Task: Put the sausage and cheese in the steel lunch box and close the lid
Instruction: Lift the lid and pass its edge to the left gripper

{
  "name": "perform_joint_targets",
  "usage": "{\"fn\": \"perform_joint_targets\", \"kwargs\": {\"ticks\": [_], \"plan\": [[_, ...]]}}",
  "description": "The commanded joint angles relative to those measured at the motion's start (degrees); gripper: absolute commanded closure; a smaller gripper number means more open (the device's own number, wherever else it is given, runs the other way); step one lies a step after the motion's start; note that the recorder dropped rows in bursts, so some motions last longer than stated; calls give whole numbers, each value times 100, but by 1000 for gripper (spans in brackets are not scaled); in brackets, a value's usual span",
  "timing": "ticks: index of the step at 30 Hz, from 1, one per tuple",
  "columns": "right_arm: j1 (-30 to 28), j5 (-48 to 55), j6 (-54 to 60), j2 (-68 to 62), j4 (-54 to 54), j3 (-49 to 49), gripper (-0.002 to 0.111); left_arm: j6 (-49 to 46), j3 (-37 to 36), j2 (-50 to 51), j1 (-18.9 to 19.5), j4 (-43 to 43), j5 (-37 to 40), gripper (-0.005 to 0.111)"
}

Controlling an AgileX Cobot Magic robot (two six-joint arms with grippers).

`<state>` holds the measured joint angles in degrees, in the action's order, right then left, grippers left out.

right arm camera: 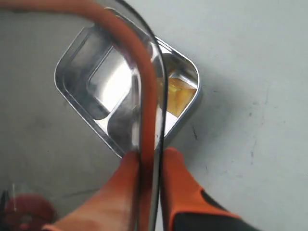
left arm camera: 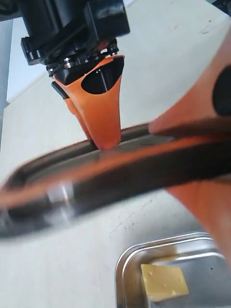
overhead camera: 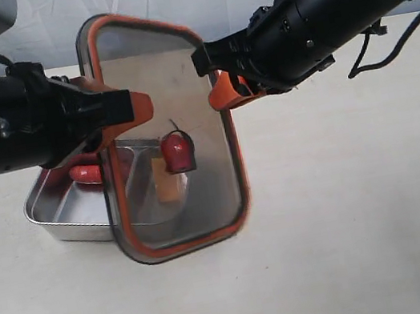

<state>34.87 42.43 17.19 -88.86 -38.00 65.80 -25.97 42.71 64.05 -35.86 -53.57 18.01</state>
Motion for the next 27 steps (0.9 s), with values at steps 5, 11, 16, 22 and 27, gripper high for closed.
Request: {"fn": "perform_joint_targets", "kwargs": {"ticks": [5,11,16,22,27], "plan": [[20,89,112,58,-133,12,109,-23,40,-40,31,141,-305,106],[-46,144,112,86,-96,12,101,-13,40,-40,31,437,-465,106],[-240,384,112,303,-83,12,63,-13,40,-40,31,665,-648,106],[-508,439,-80,769,573,12,53,-13,40,-40,31,691,-737,106],[-890,440,-424,1156,1081,12,53,-2,40,-40,31,719,-804,106]]}}
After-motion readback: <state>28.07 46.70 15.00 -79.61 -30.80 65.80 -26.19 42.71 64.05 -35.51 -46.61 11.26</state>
